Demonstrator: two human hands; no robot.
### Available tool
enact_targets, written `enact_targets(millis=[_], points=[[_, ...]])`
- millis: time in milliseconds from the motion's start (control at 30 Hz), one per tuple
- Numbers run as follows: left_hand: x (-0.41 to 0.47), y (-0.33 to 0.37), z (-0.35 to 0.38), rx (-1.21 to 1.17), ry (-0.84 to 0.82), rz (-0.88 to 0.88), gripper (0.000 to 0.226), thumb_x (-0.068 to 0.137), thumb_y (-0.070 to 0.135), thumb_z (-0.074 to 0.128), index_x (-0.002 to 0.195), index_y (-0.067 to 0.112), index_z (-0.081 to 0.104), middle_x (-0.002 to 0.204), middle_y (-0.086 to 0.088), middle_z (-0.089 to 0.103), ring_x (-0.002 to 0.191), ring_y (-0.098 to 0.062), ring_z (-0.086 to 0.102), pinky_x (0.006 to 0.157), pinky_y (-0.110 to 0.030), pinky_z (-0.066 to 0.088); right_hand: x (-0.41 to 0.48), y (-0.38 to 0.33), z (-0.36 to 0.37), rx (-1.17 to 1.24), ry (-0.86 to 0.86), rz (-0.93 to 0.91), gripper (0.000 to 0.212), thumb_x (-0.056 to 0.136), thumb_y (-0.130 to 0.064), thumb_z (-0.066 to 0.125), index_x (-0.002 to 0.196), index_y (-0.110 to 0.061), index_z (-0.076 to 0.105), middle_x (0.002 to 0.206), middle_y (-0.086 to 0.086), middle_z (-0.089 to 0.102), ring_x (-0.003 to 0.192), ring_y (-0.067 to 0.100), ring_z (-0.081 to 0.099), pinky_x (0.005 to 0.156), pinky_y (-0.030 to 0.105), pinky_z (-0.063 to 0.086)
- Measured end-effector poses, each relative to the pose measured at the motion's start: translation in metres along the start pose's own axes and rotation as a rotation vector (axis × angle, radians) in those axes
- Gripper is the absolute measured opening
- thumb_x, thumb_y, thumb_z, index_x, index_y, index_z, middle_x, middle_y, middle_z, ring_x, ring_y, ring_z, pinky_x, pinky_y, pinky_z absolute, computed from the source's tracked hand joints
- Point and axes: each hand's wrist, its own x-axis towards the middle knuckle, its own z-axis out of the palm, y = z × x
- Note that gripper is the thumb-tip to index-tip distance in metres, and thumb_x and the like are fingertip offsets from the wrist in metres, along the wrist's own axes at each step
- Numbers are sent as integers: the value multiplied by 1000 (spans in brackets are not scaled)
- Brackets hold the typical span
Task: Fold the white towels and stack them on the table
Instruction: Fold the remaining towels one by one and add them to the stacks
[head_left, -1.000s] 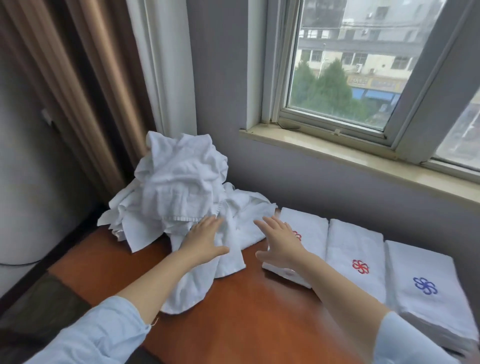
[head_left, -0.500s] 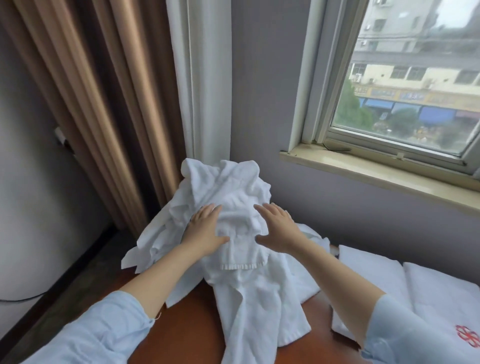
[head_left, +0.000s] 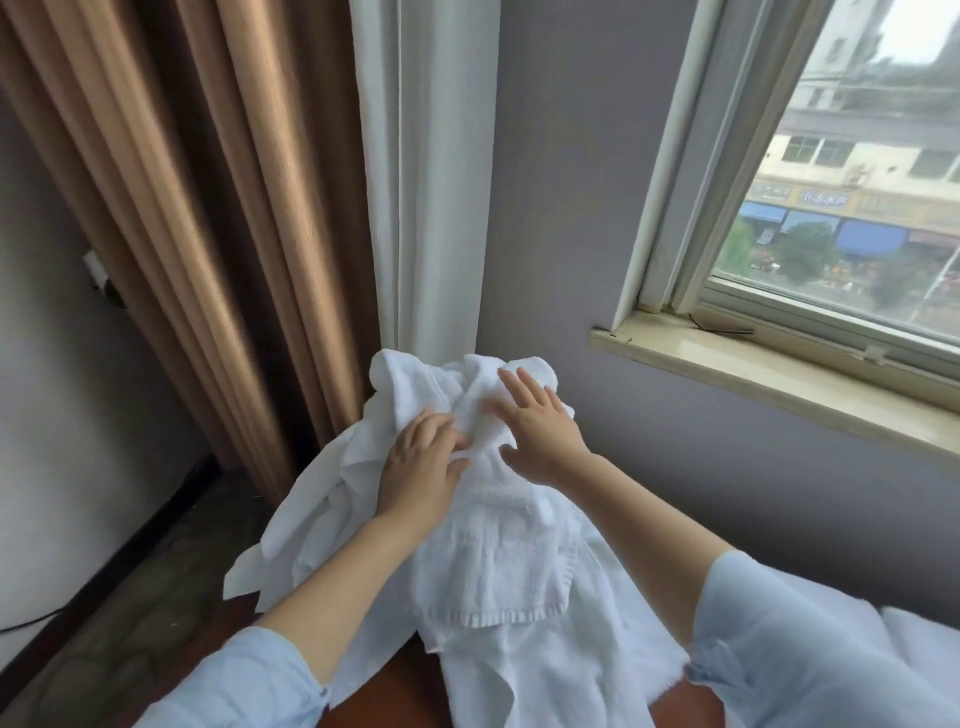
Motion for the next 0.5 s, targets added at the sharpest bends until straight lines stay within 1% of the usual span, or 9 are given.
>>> enact_targets(millis=[67,100,167,200,233,267,300,433,500], points=[[-2,0,1,-43,16,34,15,100,26,54,111,19,62,142,9,47,140,-12,32,106,-30,36,2,5,5,-43,10,-14,35,99,-28,52,132,-19,54,163,-1,19,153,19,1,123,44,4],[-5,0,1,-67,25,42,13,100,26,53,108,20,61,134,9,53,131,-13,42,97,-29,42,-1,7,6,-23,5,-11,30,100,-30,50,126,-19,57,154,0,37,151,21,14,122,45,5],[-12,4,2,-127,57,20,8,100,28,50,103,23,57,108,9,61,100,-13,56,73,-28,44,-13,10,6,55,3,26,20,100,-32,49,112,-21,60,116,1,64,127,26,48,119,43,15],[-16,8,2,-151,68,6,9,100,29,49,103,24,55,98,9,61,88,-13,57,66,-29,42,-22,11,4,84,10,48,18,101,-33,47,107,-21,60,98,0,67,110,26,54,112,41,27],[-20,12,2,-171,73,2,10,100,30,49,104,23,55,93,9,63,82,-14,58,63,-30,42,-32,13,3,99,18,67,20,101,-34,45,104,-21,59,88,0,66,102,27,54,96,37,39],[-24,18,3,-187,77,9,12,101,31,49,106,23,56,88,10,64,77,-14,58,62,-32,44,-42,14,1,103,25,85,22,101,-36,43,103,-21,59,85,1,66,98,26,53,77,34,40],[-29,25,3,-201,78,19,13,101,33,48,107,23,55,84,11,64,73,-13,58,60,-32,44,-54,16,-2,104,22,102,23,101,-38,42,103,-22,58,85,2,65,95,26,54,66,33,35],[-58,55,4,-222,45,36,15,102,38,44,111,30,53,77,19,57,69,-7,55,57,-26,35,-112,21,-10,152,-26,177,21,101,-41,39,97,-25,53,89,-1,63,86,27,56,66,35,44],[-76,69,7,-227,18,41,17,102,41,44,112,32,53,77,18,57,70,-10,57,58,-27,34,-145,19,-10,175,-45,199,20,100,-40,40,89,-26,49,87,-2,60,83,24,52,59,33,38]])
